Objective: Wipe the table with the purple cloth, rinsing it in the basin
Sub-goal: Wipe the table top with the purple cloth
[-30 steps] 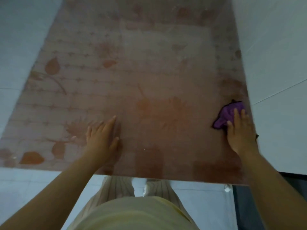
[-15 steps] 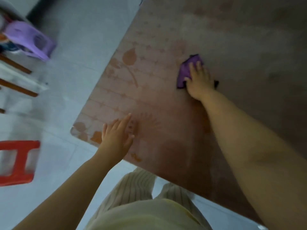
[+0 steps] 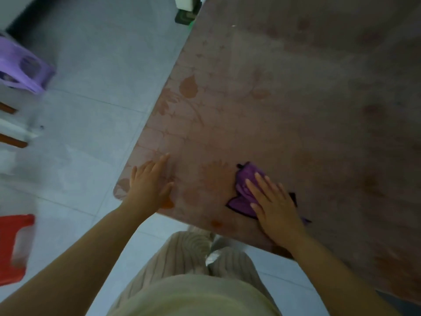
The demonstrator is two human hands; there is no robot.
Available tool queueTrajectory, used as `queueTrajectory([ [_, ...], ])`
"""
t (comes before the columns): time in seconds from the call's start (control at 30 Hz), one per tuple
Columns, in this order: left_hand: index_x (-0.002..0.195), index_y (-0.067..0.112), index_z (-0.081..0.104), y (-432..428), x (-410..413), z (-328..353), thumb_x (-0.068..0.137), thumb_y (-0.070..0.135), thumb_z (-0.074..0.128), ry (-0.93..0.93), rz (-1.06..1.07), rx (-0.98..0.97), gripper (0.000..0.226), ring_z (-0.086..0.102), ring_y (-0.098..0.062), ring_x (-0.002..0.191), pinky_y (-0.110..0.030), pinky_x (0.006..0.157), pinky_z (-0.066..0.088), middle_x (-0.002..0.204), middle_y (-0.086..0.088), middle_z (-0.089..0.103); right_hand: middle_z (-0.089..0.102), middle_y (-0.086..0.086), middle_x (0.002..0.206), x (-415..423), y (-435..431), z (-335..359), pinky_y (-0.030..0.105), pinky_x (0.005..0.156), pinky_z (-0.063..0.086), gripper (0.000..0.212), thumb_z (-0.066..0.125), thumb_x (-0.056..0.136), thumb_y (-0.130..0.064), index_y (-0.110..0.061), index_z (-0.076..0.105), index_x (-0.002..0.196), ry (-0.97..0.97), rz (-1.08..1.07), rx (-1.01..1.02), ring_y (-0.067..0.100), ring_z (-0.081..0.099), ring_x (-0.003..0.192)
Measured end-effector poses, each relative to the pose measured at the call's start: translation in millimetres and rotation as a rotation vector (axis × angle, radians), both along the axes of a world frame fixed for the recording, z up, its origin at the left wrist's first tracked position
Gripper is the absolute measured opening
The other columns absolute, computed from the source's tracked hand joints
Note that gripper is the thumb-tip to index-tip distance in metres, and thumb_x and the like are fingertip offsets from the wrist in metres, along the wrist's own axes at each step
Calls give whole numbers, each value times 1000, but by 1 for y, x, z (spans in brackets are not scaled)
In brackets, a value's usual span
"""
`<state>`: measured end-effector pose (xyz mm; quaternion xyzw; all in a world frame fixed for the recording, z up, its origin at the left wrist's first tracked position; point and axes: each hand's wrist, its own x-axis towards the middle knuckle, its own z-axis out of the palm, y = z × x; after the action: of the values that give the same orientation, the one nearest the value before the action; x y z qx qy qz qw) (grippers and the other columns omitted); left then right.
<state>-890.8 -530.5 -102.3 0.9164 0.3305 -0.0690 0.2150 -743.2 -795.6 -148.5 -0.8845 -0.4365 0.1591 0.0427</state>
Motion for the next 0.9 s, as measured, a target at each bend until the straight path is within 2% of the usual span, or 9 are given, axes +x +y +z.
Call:
queueTrajectory([
  [0.13,142,27,18,-8,-24,-6,81,39,60,-31,30,-5,75,25,-29,136,-52,114,9,143,-10,38,22,9,151,25,-74,5,49,110,20,62,11,93,-49,-17,24,145,-51,-309,-1,33,27,138],
  [0.23,141,28,20,-18,-38,-5,76,40,66,-72,-15,-39,81,30,-28,133,-54,113,11,139,-7,43,19,18,153,6,-59,7,51,112,15,64,16,91,-44,-12,22,146,-52,-492,6,37,20,140],
  [0.3,141,28,19,-23,-49,-1,77,37,66,-92,-56,-39,80,32,-27,132,-52,114,7,136,-6,45,20,18,152,-21,-29,7,50,112,15,63,17,91,-42,-11,22,145,-42,-452,9,37,21,140],
  [0.47,142,33,15,-2,-80,13,80,36,63,-155,-25,-47,79,23,-25,137,-47,114,4,145,-4,36,45,13,141,-93,73,7,52,99,33,59,4,98,-42,-15,37,139,6,-158,-6,34,48,125],
  [0.57,141,31,17,38,-100,15,81,37,63,-176,-48,-78,76,25,-23,137,-47,115,8,143,-3,37,49,9,139,-120,149,11,49,97,42,55,11,97,-41,-19,41,137,24,-49,-1,28,51,124],
  [0.6,141,30,17,55,-106,15,80,39,62,-175,-63,-84,76,26,-24,136,-47,115,10,144,-3,37,44,9,143,-127,174,13,46,101,38,57,13,94,-42,-20,39,139,19,4,-21,27,46,128],
  [0.67,142,31,16,94,-119,16,80,40,62,-178,-90,-97,77,29,-23,135,-45,115,13,145,-1,37,16,5,156,-133,224,13,41,114,14,65,1,87,-45,-24,16,147,5,96,-21,23,19,142],
  [0.73,141,30,16,134,-135,19,80,40,62,-166,-134,-101,77,33,-21,133,-41,114,16,143,-1,38,-6,0,157,-126,268,9,37,115,-4,60,-3,90,-45,-28,-3,147,25,35,25,18,-3,144],
  [0.9,141,29,18,241,-165,32,80,39,61,-146,-252,-107,75,39,-20,126,-31,108,23,140,0,42,-10,1,157,-91,343,8,38,115,-4,52,16,100,-36,-25,-4,148,27,-284,9,18,-7,144],
])
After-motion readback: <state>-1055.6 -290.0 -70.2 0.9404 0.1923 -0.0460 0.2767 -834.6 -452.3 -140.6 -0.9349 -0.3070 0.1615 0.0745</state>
